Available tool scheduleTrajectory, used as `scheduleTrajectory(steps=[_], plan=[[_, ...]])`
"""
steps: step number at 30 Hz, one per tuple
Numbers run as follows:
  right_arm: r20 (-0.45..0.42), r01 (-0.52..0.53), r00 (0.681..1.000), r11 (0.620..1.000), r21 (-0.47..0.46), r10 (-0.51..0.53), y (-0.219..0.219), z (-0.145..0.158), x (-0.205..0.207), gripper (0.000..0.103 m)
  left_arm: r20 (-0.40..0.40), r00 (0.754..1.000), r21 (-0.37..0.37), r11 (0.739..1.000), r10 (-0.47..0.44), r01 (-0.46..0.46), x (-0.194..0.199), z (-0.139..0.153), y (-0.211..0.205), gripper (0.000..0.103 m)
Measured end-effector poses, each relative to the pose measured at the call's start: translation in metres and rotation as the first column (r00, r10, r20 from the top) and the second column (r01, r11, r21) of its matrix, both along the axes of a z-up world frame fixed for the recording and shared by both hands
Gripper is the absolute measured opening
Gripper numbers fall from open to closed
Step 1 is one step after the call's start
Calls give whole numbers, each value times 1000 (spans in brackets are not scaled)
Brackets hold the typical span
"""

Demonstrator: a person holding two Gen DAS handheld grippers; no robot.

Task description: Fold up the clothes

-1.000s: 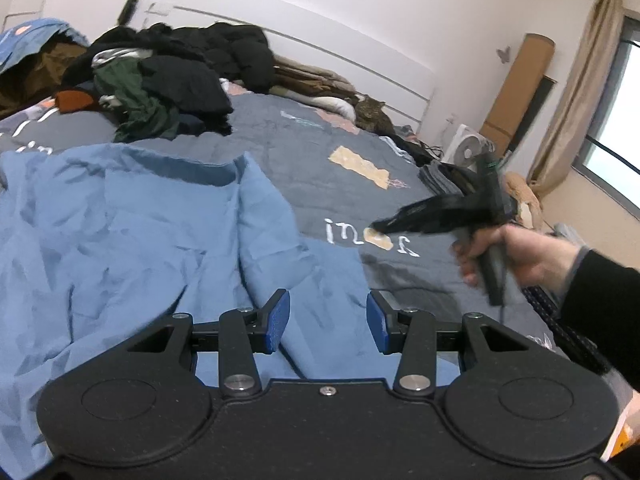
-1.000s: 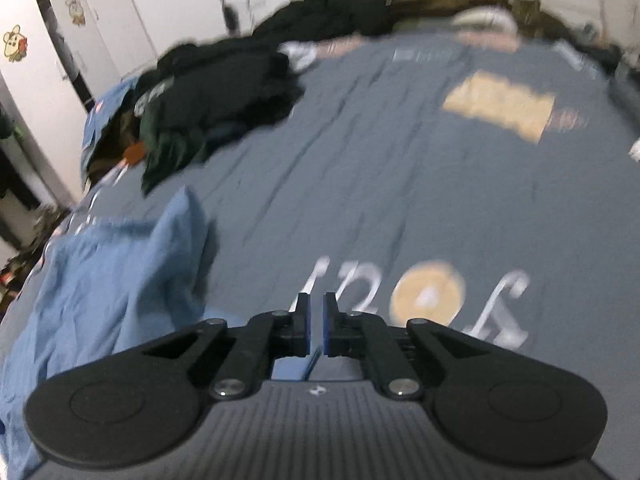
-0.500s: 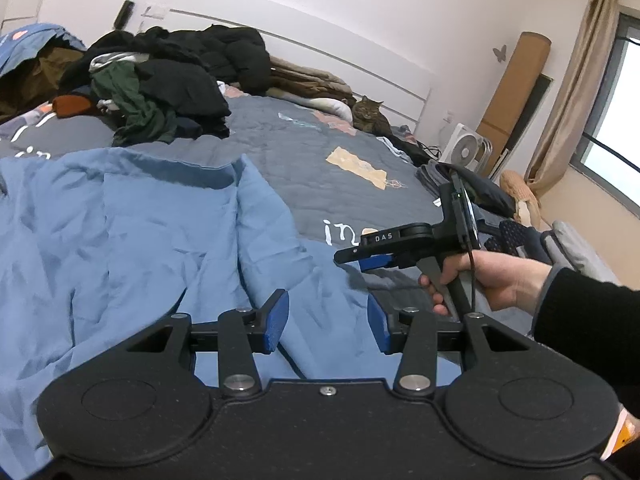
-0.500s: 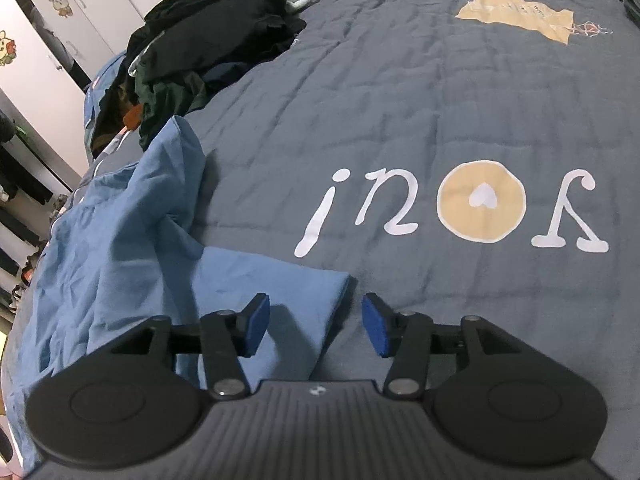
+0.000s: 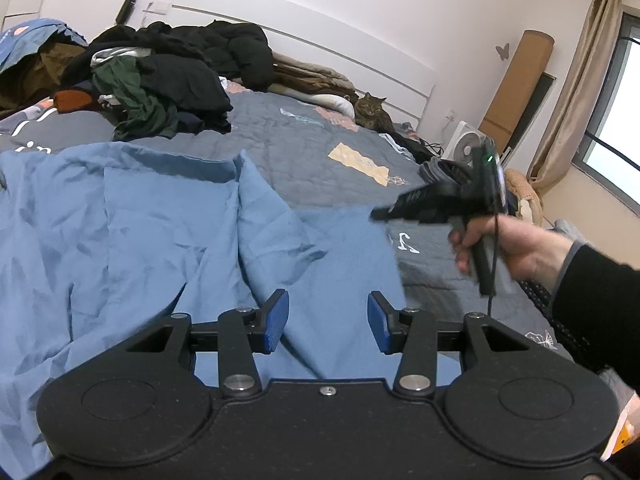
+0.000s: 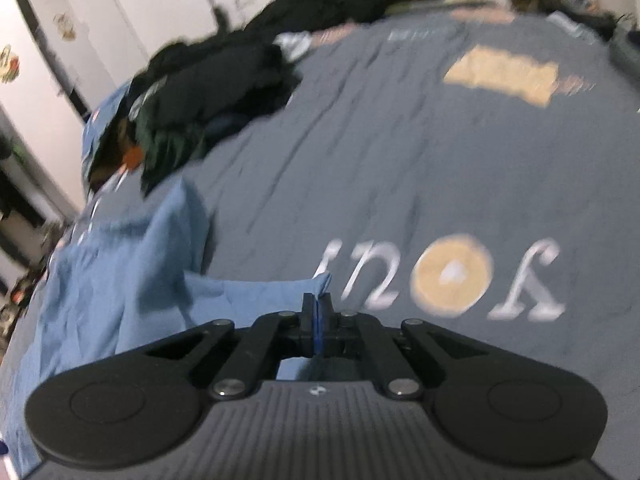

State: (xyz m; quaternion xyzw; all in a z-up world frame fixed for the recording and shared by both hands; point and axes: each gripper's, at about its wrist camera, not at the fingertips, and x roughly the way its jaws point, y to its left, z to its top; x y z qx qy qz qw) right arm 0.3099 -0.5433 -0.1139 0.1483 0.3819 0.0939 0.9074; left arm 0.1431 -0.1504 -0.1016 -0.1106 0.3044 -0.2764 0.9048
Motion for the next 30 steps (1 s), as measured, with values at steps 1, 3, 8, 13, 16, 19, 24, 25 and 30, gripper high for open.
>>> scheduleTrajectory(steps=[1,3,8,13,16,19,24,25,30], plan=[[19,25,1000,1000,-15,-24,-6,8,1,0,0,1000,0,1000,-2,2,0,0,0,44],[56,76,996,995,-58,-72,-20,26,5,0,-1,1000,2,1000,-5,5,0,-1,-2,44],[145,188,977,956,-224,-158,-54,67,24,0,-2,1000,18,1000,-14,14,1,-5,-6,44],[238,276,951,891,-361,-197,-74,88,57,0,-15,1000,34,999,-14,15,3,-11,-7,44],[260,294,947,836,-464,-189,-75,83,83,0,-25,1000,45,999,-13,14,5,-15,-8,44],[246,280,954,809,-517,-173,-69,64,99,4,-32,999,56,998,-17,19,7,-17,-10,44],[209,233,967,833,-502,-144,-65,52,87,21,-31,999,61,997,-34,36,5,-18,-15,44],[205,228,968,841,-490,-144,-66,54,79,28,-29,999,61,997,-35,36,5,-17,-16,44],[179,191,975,897,-398,-128,-71,69,17,43,-14,999,54,998,-38,38,0,-14,-17,44]])
